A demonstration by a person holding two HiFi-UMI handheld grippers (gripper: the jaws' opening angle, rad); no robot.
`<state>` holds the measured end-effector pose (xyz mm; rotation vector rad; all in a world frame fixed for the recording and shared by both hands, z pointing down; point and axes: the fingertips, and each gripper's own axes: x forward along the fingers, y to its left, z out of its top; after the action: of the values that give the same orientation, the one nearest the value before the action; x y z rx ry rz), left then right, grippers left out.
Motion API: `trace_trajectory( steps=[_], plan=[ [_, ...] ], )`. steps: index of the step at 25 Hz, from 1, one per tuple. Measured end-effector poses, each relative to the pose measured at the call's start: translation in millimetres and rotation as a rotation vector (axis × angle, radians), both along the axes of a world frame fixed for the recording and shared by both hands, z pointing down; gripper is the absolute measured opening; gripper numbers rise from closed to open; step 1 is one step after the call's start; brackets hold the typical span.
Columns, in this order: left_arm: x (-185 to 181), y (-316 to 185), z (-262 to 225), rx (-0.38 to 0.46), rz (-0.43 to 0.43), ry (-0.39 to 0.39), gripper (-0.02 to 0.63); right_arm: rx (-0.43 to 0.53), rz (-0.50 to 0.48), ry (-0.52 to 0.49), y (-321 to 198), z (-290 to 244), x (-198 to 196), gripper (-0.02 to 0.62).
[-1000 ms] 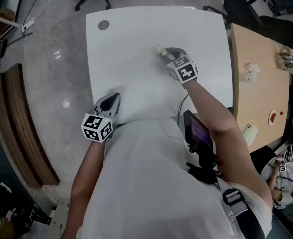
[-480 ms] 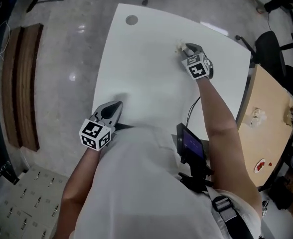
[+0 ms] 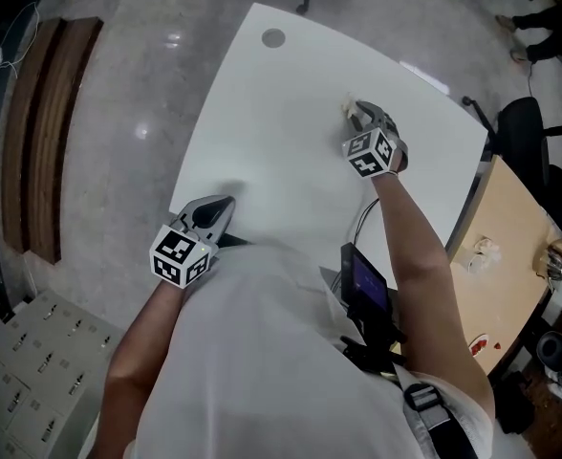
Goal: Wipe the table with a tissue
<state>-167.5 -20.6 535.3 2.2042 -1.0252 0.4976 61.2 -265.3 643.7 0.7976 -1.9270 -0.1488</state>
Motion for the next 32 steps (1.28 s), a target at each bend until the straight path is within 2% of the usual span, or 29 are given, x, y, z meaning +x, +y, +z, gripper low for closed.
trace_trajectory(
  steps=[4, 7, 12, 18, 20, 22, 24, 26, 29, 32],
  plan=[
    [-0.7, 3.1, -1.2, 0.008, -0.003, -0.005, 0.005, -0.024, -0.044, -0.012, 9.8, 0.6, -14.9, 0.111],
    [2.8, 9.6, -4.2, 0.016, 0.001, -0.011, 0.005, -0.072, -0.134, -0.034, 29.1, 0.4, -29.1, 0.111],
    [10.4, 20.8, -5.3, 0.033, 0.014, -0.027, 0.006, -0.215, -0.343, -0.082, 72.4, 0.3, -55.2, 0.112],
    [19.9, 31.3, -6.9, 0.040, 0.023, -0.021, 0.005, -0.318, -0.467, -0.148, 117.9, -0.3, -72.1, 0.112],
    [21.1, 33.0, -9.0, 0.048, 0.021, -0.020, 0.005, -0.406, -0.509, -0.243, 141.3, -6.4, -82.5, 0.114],
    [21.6, 34.0, -11.5, 0.056, 0.016, -0.017, 0.005, -0.450, -0.451, -0.442, 150.5, -25.9, -91.8, 0.114],
    [22.2, 35.4, -12.4, 0.058, 0.009, -0.011, 0.005, -0.425, -0.318, -0.635, 142.5, -49.6, -88.3, 0.114],
    [23.6, 37.4, -11.2, 0.056, 0.003, -0.005, 0.006, -0.395, -0.184, -0.780, 132.9, -69.3, -72.7, 0.114],
    [24.9, 39.4, -9.6, 0.053, 0.009, 0.003, 0.006, -0.355, -0.032, -0.910, 127.5, -90.1, -42.6, 0.114],
    [26.7, 36.5, -11.7, 0.064, 0.030, 0.009, 0.005, -0.310, 0.064, -0.953, 132.3, -101.6, -15.0, 0.114]
  ],
)
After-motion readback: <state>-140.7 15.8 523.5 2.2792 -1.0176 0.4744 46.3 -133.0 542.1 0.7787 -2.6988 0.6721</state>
